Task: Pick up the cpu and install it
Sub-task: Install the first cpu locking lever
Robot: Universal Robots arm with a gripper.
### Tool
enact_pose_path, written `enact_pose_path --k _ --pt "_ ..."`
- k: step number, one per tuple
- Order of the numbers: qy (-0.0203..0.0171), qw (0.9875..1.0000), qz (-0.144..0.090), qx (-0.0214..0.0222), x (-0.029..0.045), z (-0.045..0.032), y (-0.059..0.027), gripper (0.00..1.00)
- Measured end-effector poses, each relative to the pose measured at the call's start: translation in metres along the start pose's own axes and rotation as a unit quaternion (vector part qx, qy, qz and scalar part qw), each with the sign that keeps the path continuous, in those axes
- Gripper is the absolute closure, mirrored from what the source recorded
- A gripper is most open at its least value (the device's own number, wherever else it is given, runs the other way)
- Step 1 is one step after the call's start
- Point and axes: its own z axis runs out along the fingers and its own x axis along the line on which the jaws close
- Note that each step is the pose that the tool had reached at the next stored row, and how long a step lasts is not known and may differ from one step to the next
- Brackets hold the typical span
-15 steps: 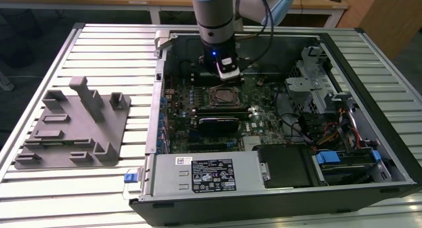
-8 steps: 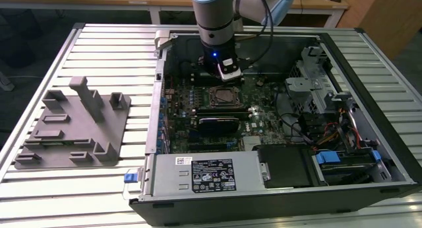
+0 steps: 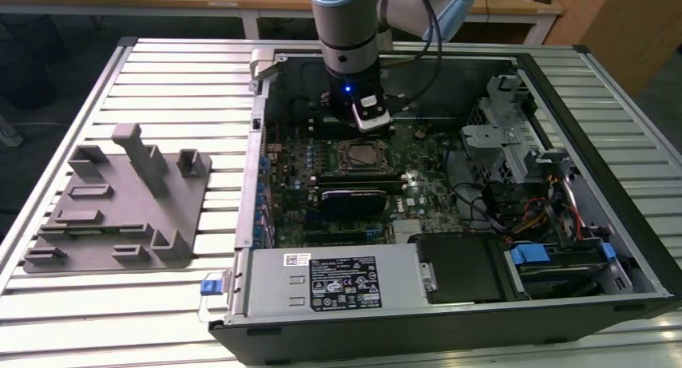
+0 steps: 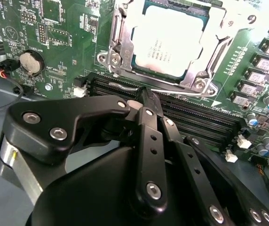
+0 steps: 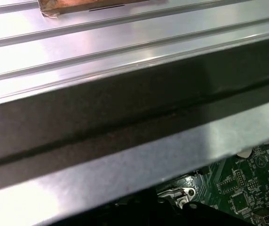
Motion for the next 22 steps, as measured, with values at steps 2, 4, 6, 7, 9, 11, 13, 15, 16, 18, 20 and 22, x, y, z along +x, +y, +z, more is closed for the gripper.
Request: enact_pose_path --k 2,4,6,7,9,11,13,15,16,18,20,22 --pt "0.0000 1.0000 0.000 0.0000 0.0000 0.0013 -0.0002 0.89" --pt "0.0000 1.0000 0.000 0.0000 0.0000 0.0027 -0.0005 0.89" --pt "0.0000 1.0000 0.000 0.0000 0.0000 0.0039 -0.0007 0.89" --pt "0.0000 1.0000 0.000 0.0000 0.0000 0.0044 -0.0007 0.89" --pt "0.0000 1.0000 0.000 0.0001 -0.0001 0.0051 -0.0010 0.89" --pt "0.0000 1.0000 0.000 0.0003 -0.0003 0.0056 -0.0014 0.89" --pt "-0.0002 1.0000 0.000 0.0007 -0.0005 0.0060 -0.0020 0.89" --pt "-0.0003 1.0000 0.000 0.0010 -0.0008 0.0063 -0.0027 0.89" --pt "-0.0004 1.0000 0.000 0.0011 -0.0010 0.0064 -0.0030 0.89" --pt "-0.0005 1.0000 0.000 0.0011 -0.0012 0.0069 -0.0036 0.89" --pt "-0.0004 1.0000 0.000 0.0012 -0.0017 0.0071 -0.0041 0.89" --pt "0.0000 1.0000 0.000 0.0000 -0.0033 0.0075 -0.0039 0.89"
